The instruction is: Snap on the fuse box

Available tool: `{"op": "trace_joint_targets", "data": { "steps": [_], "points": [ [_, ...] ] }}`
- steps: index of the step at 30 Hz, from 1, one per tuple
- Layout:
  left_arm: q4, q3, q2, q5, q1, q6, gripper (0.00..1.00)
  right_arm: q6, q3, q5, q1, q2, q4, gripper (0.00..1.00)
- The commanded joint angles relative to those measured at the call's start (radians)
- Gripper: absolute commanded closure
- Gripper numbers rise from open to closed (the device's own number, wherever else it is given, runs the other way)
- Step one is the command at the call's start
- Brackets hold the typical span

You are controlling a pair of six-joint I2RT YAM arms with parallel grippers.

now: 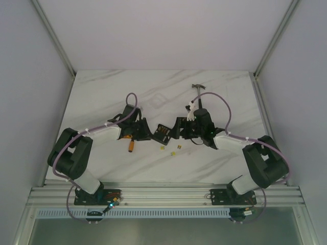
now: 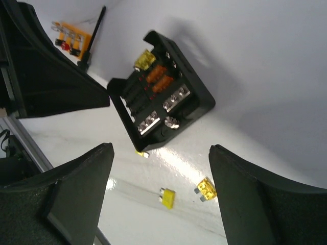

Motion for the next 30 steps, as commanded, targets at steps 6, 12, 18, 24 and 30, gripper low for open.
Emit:
{"op": "trace_joint_targets", "data": {
  "steps": [6, 12, 18, 24, 30],
  "points": [
    [0.194, -0.001, 0.056, 0.088, -0.077, -0.091, 0.66, -0.091, 0.161, 0.157, 0.018, 0.003, -0.229, 0.20],
    [0.187, -0.003, 0.006, 0.057, -0.074, -0.068, 0.61, -0.105, 0.185, 0.196, 0.019, -0.003, -0.275, 0.20],
    [0.108, 0.021, -0.024, 0.004, -0.027, -0.007, 0.57, -0.104, 0.187, 0.206, 0.019, -0.003, -0.285, 0.20],
    [0.099, 0.051, 0.028, -0.026, 0.007, 0.023, 0.58, -0.104, 0.190, 0.228, 0.025, -0.016, -0.305, 0.20],
    [0.115, 0.074, 0.078, 0.001, 0.002, 0.033, 0.59, -0.103, 0.183, 0.240, 0.031, -0.028, -0.310, 0.21]
  ]
}}
